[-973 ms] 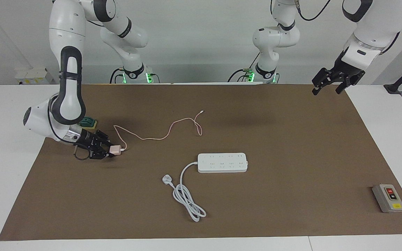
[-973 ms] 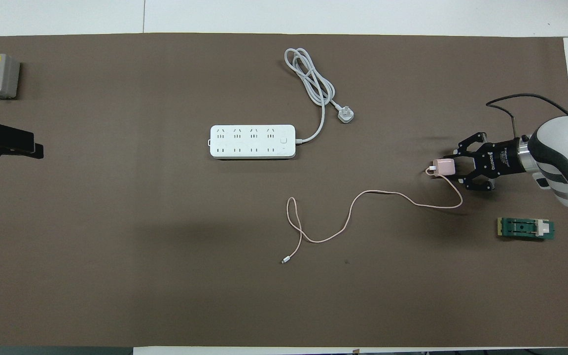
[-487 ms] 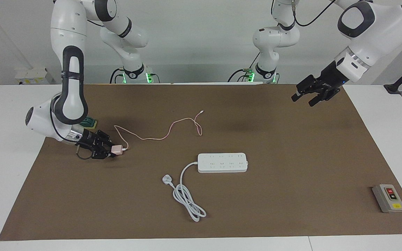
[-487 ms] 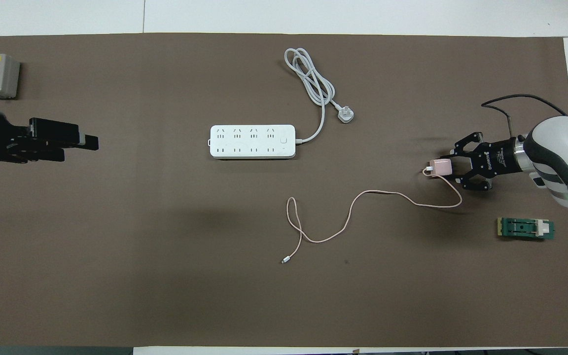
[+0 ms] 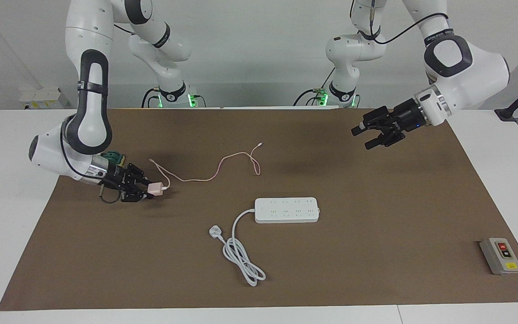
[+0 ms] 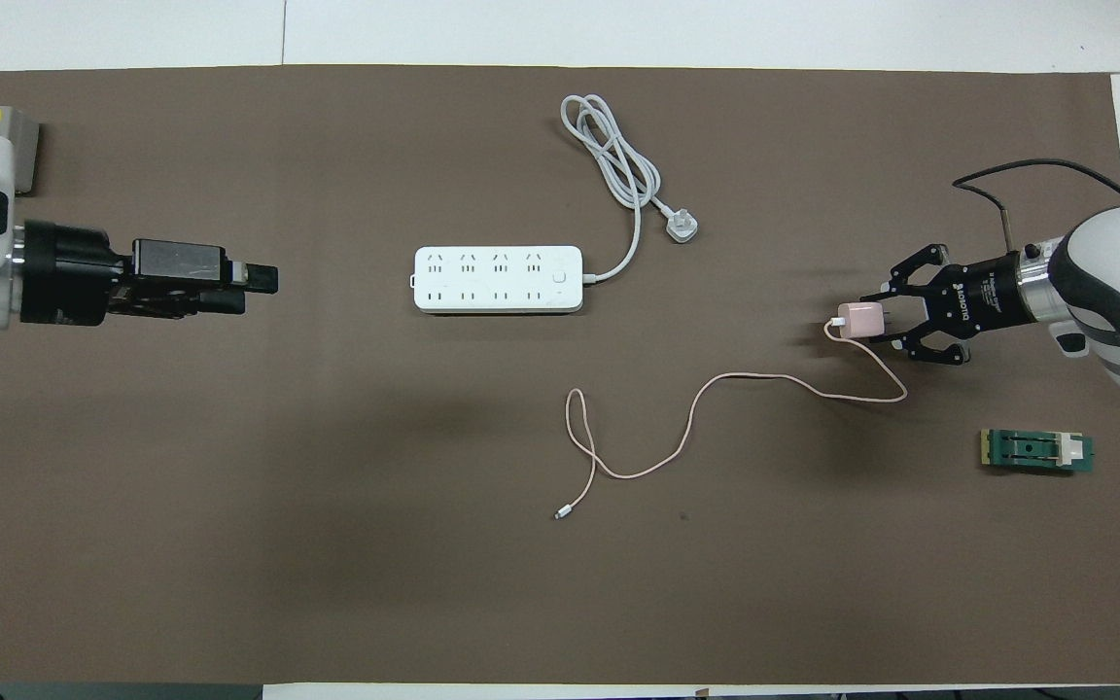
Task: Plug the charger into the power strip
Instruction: 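Lift the charger with the right gripper while the left gripper grasps the strip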
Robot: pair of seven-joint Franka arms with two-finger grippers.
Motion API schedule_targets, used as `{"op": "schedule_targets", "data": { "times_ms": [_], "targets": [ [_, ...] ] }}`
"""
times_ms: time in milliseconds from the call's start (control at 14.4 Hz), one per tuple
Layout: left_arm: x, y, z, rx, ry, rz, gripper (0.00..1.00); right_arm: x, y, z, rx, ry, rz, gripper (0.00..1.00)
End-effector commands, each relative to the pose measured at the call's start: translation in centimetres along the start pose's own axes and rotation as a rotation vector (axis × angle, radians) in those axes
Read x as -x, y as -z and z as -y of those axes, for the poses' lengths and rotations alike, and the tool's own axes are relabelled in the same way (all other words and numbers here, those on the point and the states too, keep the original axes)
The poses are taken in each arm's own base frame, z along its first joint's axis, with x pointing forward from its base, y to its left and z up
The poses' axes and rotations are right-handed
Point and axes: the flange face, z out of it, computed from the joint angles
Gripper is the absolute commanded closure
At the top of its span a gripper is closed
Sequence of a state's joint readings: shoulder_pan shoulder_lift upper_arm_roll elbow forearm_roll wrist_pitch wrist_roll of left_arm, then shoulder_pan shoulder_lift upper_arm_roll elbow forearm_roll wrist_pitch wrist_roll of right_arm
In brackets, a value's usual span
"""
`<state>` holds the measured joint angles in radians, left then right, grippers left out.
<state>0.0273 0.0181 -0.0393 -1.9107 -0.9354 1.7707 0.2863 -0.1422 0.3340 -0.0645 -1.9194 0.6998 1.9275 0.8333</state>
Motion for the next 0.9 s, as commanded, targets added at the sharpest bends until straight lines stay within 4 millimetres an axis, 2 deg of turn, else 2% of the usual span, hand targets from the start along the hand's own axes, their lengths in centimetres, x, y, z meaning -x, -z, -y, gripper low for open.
{"op": "schedule_targets", "data": {
  "times_ms": [0, 139, 348, 487, 834],
  "targets": [
    [-0.7, -2.5, -0.3, 0.116, -0.015, -0.016, 0.0, 3.8, 1.0, 0.4, 0.015, -0.03, -0.022, 1.0],
    [-1.1, -3.4, -1.3, 0.181, -0.001, -0.039, 0.0, 6.1, 1.3, 1.2, 0.026, -0.054, -0.022, 1.0],
    [-1.2, -5.6, -3.1, 0.286, 0.008, -0.038, 0.0, 11.0, 1.0, 2.5, 0.051, -0.063, -0.054, 1.0],
    [-2.1, -7.3, -1.8, 0.359, -0.032, -0.051, 0.0, 14.0, 0.8, 2.9, 0.057, -0.064, -0.06, 1.0],
    [-1.9, -8.6, -1.9, 0.364, -0.067, -0.038, 0.0, 21.9, 0.9, 4.4, 0.064, -0.102, -0.065, 1.0]
  ]
}}
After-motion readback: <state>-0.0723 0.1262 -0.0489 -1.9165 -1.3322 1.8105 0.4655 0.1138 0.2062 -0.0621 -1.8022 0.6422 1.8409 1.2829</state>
